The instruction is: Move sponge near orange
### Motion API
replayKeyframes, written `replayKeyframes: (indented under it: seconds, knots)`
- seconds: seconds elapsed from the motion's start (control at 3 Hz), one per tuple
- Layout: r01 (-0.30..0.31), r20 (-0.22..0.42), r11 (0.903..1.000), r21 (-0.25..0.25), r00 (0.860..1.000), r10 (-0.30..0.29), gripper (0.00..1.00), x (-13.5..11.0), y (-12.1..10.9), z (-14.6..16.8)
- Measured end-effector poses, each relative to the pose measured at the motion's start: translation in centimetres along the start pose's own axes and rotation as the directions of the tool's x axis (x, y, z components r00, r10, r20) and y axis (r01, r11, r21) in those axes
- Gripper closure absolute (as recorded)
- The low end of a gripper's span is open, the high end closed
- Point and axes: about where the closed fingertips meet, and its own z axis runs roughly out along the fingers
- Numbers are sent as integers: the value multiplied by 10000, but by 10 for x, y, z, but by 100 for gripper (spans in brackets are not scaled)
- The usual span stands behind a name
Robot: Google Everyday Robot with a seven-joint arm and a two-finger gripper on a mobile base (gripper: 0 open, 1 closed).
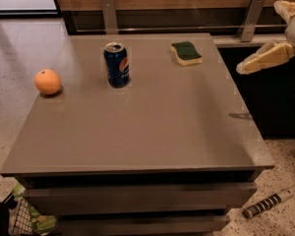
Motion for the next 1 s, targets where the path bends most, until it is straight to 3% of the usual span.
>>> replayKeyframes:
  seconds: [0.33, 0.67, 1.0]
  knots:
    - [-544, 2337, 9968, 588, 9715, 393, 0, -12, -26, 39]
    - [-539, 2321, 9968, 588, 9719, 389, 0, -12, -26, 39]
    - [-811, 2087, 9966, 119, 9750, 768, 0, -8, -36, 62]
